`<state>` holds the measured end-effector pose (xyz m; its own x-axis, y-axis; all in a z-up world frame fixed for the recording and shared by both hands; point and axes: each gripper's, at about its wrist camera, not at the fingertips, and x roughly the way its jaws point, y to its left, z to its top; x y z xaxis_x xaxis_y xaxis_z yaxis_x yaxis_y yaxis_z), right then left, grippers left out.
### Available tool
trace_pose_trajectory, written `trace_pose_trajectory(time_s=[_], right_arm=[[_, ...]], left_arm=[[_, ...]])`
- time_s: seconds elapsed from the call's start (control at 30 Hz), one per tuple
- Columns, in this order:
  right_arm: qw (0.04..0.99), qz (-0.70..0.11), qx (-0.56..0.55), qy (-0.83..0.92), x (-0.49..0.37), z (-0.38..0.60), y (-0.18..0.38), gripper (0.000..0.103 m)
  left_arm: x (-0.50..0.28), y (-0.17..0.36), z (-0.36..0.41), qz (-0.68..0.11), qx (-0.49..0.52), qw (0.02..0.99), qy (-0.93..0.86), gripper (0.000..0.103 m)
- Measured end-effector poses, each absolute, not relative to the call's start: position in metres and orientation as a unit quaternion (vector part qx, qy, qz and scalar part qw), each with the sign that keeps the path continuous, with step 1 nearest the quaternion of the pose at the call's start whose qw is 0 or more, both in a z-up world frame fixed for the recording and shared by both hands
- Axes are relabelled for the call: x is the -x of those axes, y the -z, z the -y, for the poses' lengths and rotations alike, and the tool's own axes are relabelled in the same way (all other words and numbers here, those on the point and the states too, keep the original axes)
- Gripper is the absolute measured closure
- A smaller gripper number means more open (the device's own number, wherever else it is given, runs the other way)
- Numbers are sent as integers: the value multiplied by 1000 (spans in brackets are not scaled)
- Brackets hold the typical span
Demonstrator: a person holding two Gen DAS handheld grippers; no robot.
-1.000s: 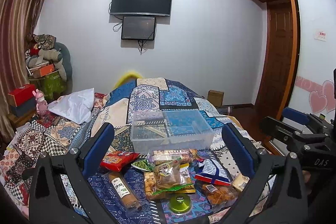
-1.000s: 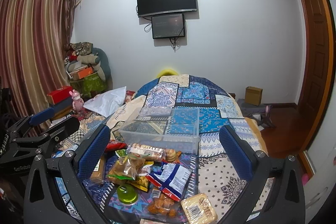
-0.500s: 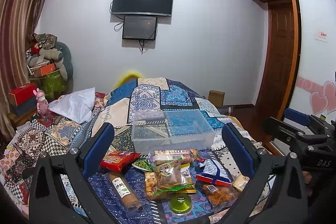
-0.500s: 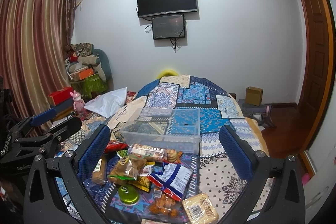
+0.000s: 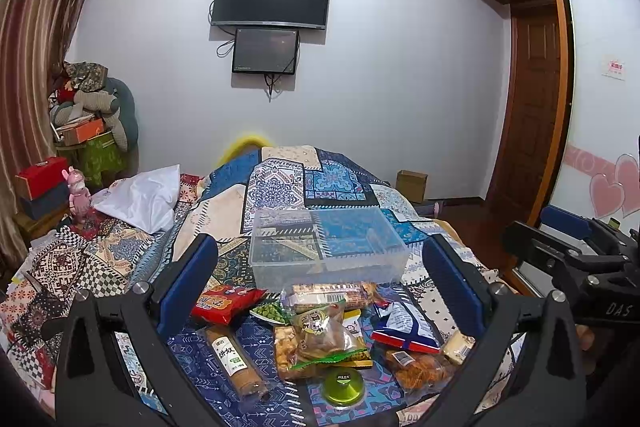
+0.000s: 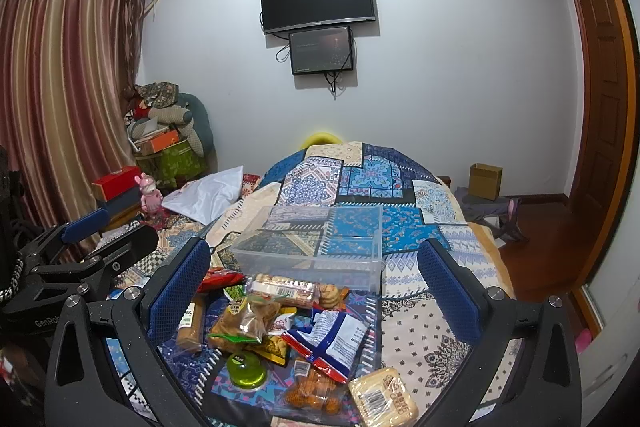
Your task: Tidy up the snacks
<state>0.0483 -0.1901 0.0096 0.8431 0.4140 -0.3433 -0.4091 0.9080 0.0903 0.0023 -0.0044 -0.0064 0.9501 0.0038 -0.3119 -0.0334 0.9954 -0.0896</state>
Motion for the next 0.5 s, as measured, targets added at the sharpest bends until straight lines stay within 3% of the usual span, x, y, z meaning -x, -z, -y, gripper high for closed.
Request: trace_pose_trajectory(time_s=[0.5], right_arm=[[960, -181, -8, -215, -48, 189, -8, 0]], left_arm=[[-3, 5, 4, -158, 46, 986, -10, 0]])
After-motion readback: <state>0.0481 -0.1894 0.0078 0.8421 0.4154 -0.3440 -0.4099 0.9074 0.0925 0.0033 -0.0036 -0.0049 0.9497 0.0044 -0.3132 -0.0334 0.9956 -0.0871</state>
